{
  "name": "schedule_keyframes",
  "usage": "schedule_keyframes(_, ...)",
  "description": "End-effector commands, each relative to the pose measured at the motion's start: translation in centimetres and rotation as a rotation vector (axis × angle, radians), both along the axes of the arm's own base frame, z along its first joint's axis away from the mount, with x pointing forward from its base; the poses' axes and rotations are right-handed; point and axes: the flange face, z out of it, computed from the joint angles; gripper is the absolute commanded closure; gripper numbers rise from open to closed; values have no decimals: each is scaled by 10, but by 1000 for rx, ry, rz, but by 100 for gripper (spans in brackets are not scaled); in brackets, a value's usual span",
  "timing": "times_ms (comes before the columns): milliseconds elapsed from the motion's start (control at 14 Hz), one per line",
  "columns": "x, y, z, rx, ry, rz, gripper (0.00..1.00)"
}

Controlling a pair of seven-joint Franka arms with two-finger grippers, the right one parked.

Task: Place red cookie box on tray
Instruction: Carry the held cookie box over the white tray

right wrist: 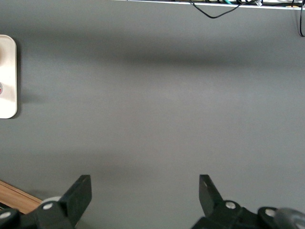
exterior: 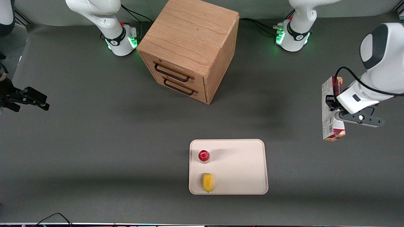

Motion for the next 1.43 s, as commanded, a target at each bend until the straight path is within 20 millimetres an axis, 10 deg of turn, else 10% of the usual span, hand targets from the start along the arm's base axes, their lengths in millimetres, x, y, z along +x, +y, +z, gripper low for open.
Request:
schedule_keyframes(0,55,-35,2,-29,17,32,100)
schedule_keyframes(357,123,-121,-71,-101,-16,155,100)
schedule_keyframes(786,143,-204,-200,-64,-134,189,100)
schedule_keyframes(1071,141,-221,-263,-75,-144,182,100)
schedule_keyframes(1357,142,-210,-277,-52,-141,180,89)
